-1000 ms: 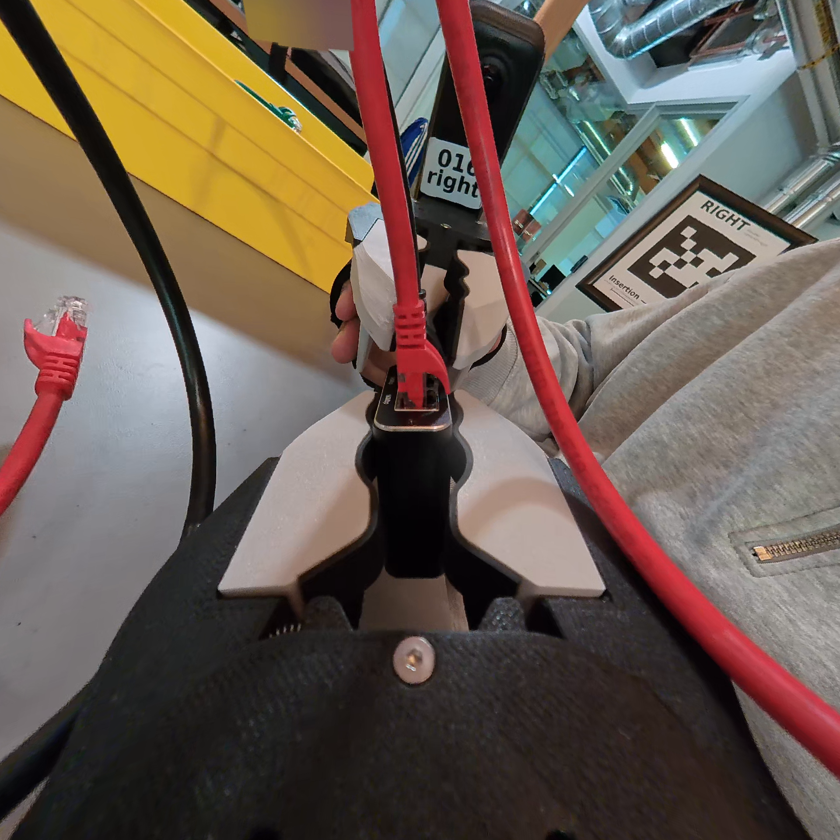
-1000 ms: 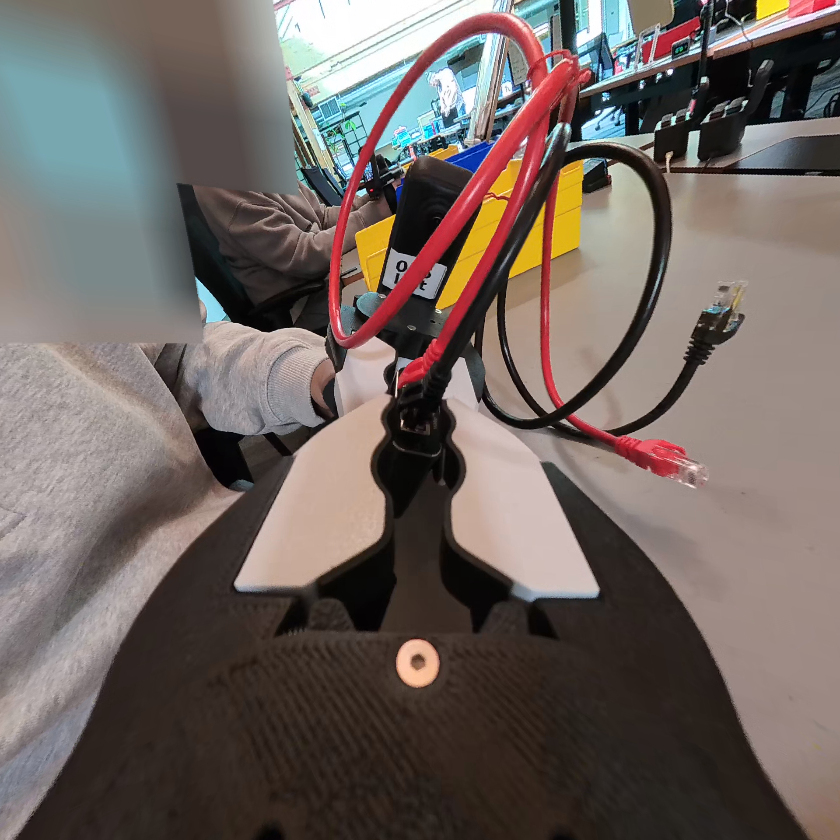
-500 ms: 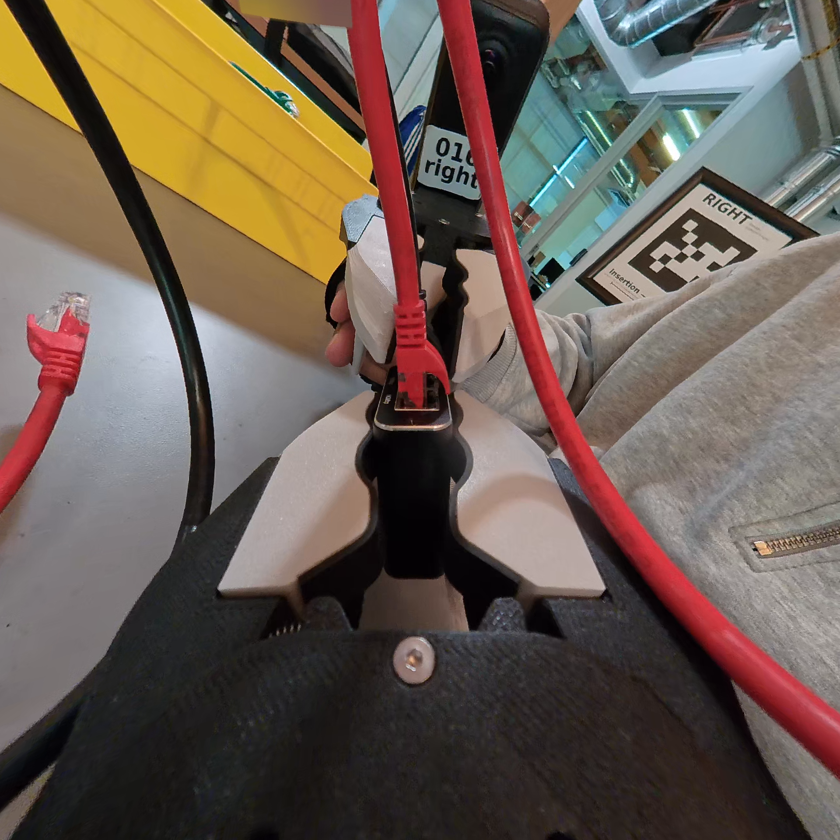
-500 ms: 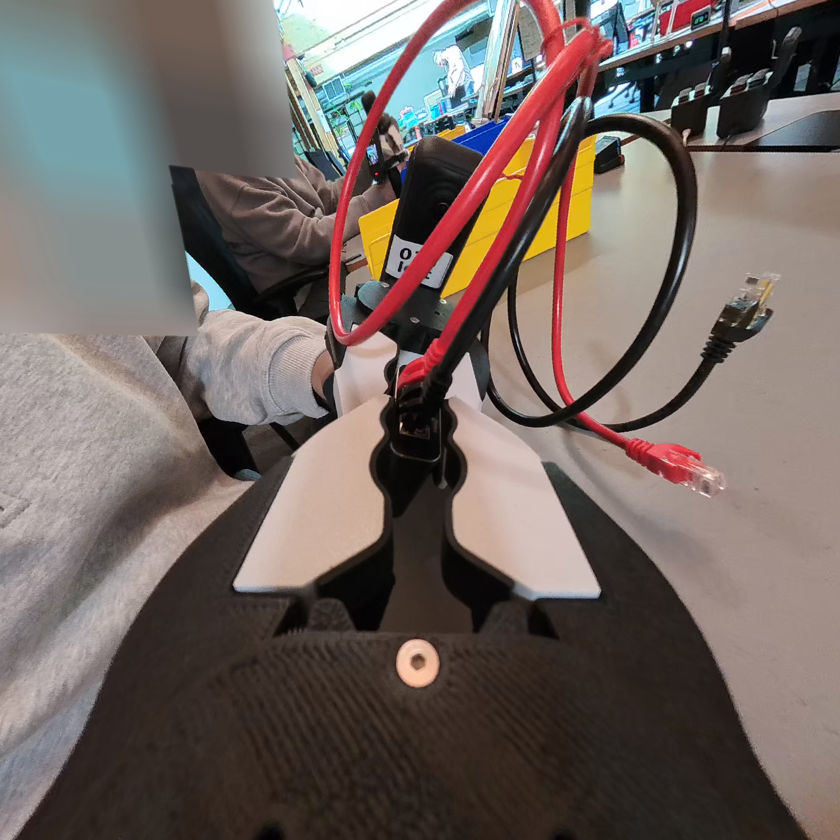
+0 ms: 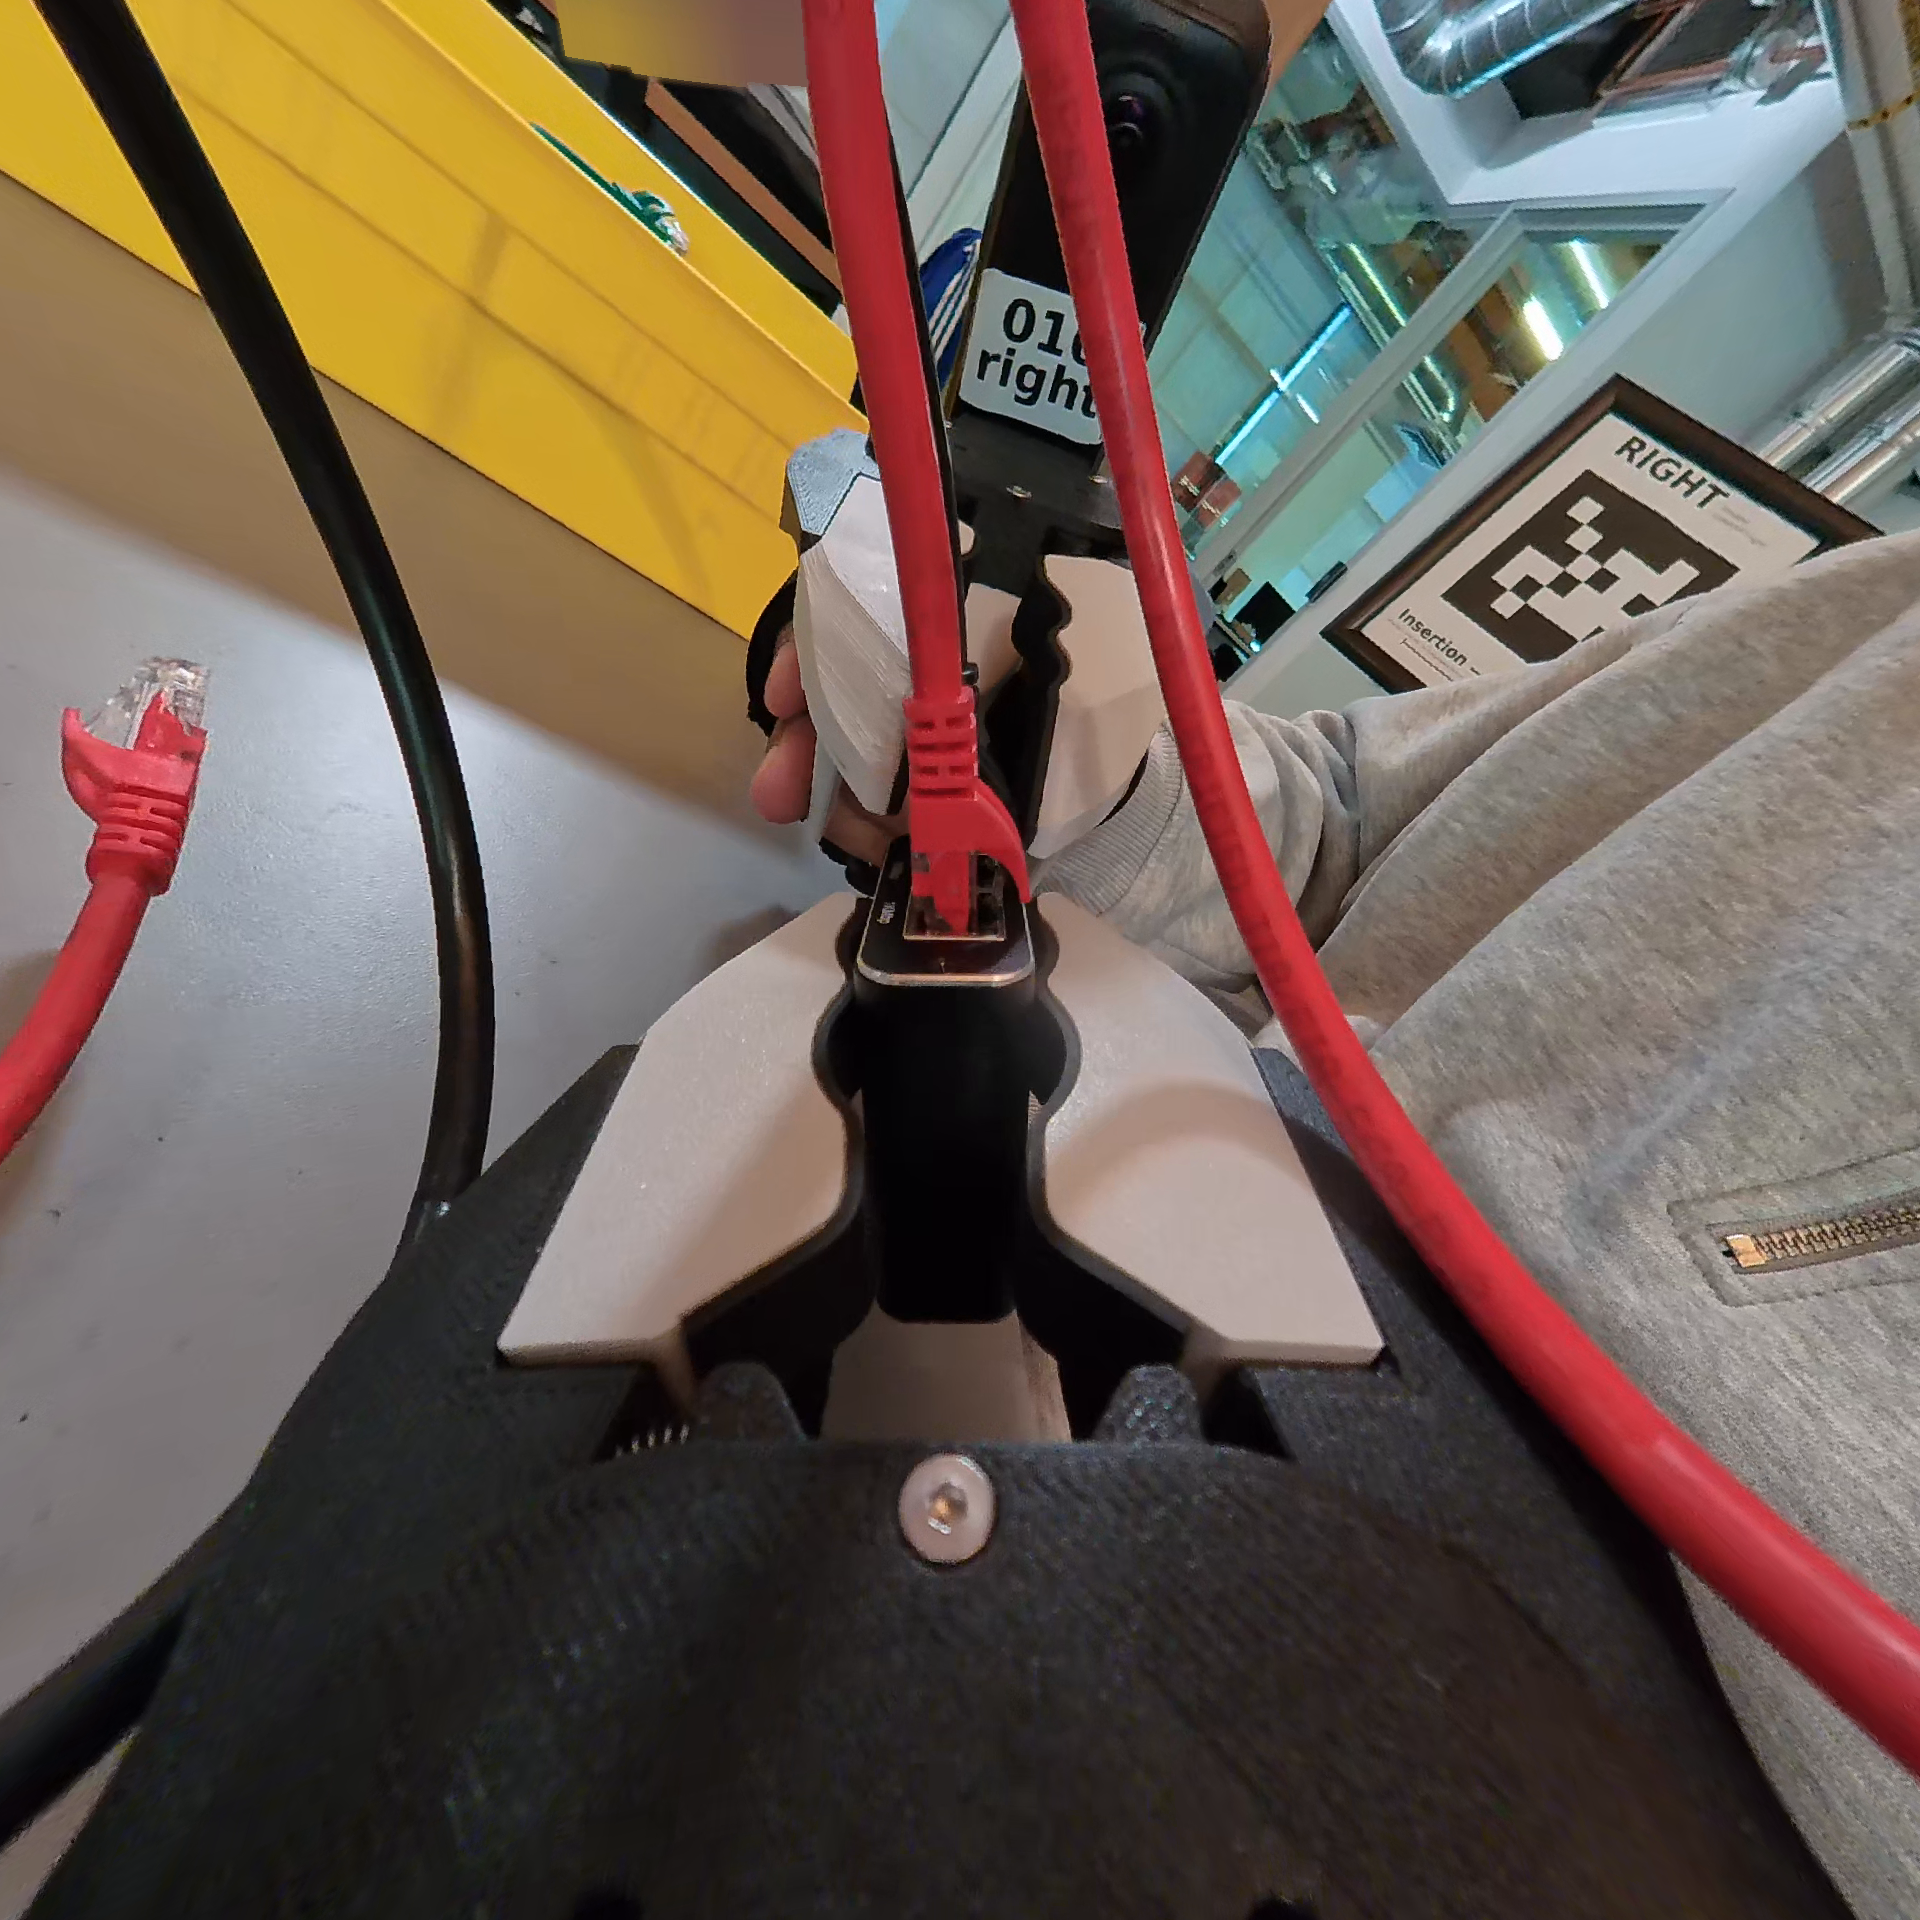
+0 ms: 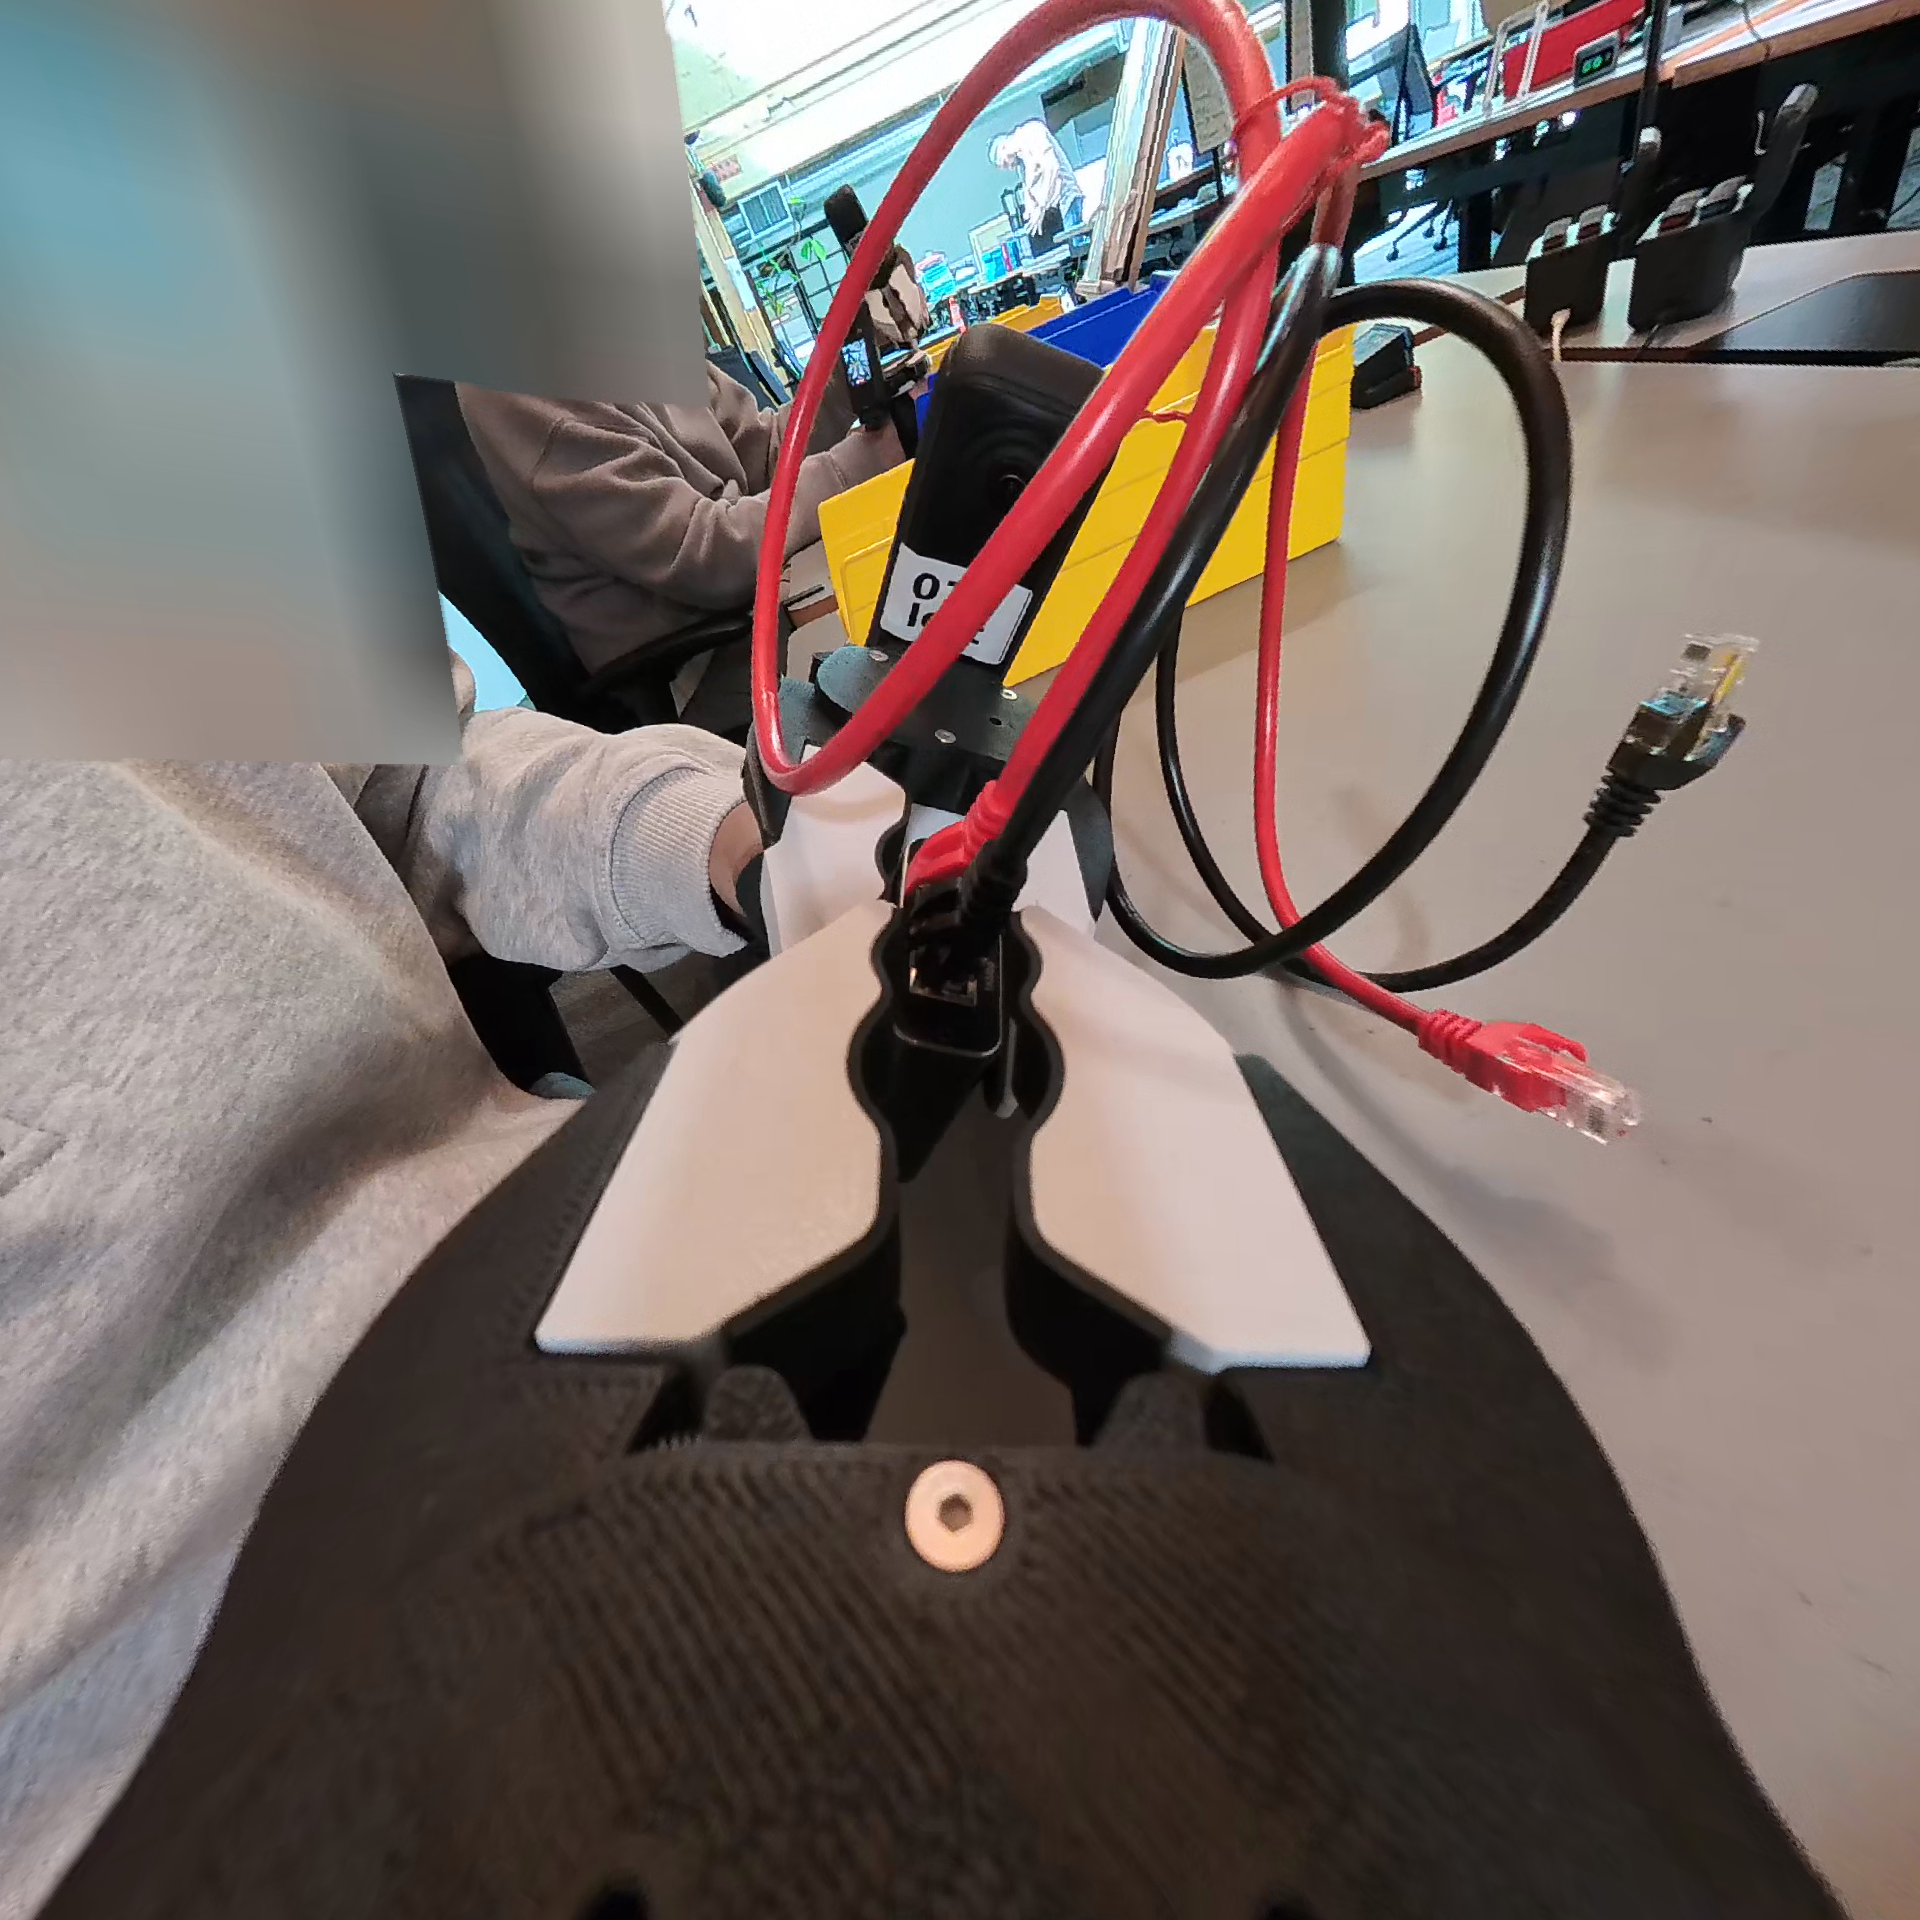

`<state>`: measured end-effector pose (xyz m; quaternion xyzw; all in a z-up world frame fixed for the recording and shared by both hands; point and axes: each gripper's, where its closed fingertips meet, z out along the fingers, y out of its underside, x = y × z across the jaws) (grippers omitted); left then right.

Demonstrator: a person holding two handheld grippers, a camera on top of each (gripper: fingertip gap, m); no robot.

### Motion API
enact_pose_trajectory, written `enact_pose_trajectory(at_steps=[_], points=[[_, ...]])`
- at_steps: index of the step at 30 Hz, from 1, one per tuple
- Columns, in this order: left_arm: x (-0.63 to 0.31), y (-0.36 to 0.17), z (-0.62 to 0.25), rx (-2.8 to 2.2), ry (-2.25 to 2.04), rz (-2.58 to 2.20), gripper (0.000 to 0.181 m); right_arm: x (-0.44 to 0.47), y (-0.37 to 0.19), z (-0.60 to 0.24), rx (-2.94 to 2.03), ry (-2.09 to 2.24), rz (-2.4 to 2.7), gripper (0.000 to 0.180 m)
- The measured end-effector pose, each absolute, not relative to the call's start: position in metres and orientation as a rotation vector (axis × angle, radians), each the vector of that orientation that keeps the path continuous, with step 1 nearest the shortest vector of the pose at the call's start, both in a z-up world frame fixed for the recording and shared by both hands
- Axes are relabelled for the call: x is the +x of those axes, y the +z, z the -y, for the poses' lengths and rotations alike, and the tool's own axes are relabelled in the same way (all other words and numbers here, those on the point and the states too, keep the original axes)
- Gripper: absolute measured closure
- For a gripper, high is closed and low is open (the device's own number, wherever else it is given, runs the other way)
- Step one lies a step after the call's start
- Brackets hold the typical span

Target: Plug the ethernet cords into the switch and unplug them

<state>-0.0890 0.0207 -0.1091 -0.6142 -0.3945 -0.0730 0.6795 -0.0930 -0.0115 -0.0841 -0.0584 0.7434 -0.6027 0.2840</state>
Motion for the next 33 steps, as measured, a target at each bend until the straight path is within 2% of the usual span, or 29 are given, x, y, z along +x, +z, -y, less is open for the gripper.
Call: enact_pose_trajectory(at_steps=[20,33], points=[[-0.09,-0.106,-0.02,-1.346,-0.19,0.924,0.154,-0.093,-0.084,0.013,-0.194,-1.63,-2.026,0.164],[-0.089,-0.091,-0.025,-1.165,-0.37,0.924,0.153,-0.097,-0.074,0.016,-0.199,-1.738,-2.064,0.165]])
